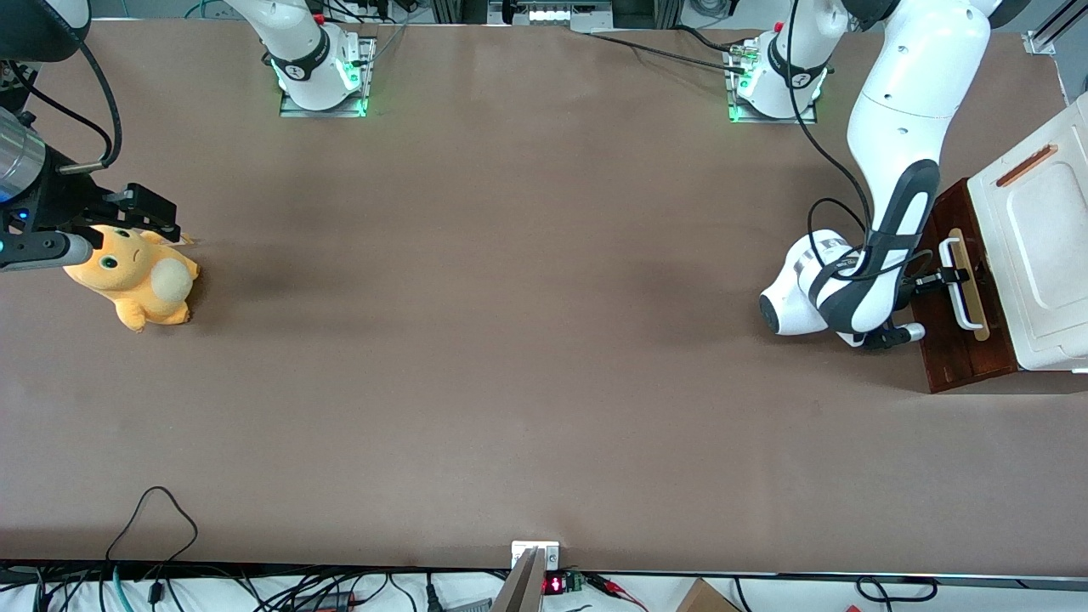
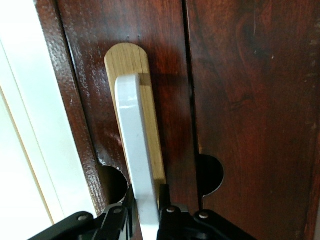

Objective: Open lower drawer with left arm only
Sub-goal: 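Close the left gripper around the white handle bar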

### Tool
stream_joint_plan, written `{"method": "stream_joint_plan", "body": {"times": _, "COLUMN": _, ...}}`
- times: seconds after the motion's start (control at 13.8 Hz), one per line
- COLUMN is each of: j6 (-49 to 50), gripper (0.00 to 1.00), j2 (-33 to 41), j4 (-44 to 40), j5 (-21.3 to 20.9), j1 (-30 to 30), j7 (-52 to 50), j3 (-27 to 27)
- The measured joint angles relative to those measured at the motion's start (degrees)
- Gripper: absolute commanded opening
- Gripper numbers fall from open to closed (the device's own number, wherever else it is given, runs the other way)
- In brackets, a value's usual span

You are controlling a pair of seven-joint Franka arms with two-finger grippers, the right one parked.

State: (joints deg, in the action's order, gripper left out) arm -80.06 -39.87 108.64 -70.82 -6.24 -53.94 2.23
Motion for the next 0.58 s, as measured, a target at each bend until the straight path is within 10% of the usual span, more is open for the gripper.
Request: {"method": "stream_joint_plan", "body": {"times": 0.58, "j6": -0.07, "gripper": 0.19, "j2": 0.00, "j4": -0.19, "j5": 0.30, "j1": 0.04, "j7": -1.00, "j3": 0.00}}
